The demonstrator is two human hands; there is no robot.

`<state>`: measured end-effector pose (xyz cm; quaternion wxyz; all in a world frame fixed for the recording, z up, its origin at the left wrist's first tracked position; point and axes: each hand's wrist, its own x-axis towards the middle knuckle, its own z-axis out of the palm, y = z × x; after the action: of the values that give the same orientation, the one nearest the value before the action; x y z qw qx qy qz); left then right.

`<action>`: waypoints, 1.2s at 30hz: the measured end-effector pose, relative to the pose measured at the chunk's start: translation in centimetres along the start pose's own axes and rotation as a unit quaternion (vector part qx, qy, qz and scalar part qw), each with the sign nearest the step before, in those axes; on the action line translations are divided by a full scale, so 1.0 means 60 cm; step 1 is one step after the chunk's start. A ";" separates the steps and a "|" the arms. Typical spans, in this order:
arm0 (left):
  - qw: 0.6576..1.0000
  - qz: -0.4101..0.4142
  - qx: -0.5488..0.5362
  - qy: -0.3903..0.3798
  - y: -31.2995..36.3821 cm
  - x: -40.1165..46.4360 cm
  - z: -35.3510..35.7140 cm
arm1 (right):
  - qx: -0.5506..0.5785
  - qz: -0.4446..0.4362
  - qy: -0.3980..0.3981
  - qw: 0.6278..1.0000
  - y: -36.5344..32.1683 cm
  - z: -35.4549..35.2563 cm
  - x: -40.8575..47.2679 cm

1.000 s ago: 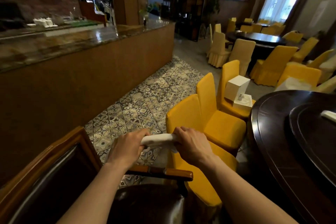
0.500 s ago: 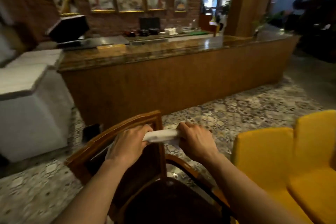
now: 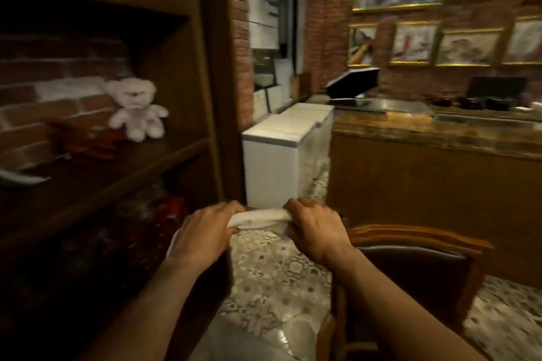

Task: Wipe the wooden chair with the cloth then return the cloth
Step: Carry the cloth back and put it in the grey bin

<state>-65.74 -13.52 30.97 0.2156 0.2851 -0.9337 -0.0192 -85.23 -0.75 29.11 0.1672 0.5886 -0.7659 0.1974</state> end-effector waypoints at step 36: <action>0.846 -0.510 0.157 0.012 -0.463 -0.918 -0.293 | 0.234 -0.429 -0.171 0.856 -1.013 0.205 -0.109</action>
<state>-2.91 -5.44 20.91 0.1385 0.7513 -0.6448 0.0238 -25.07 -15.33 21.68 -0.0409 0.9050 -0.3854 0.1753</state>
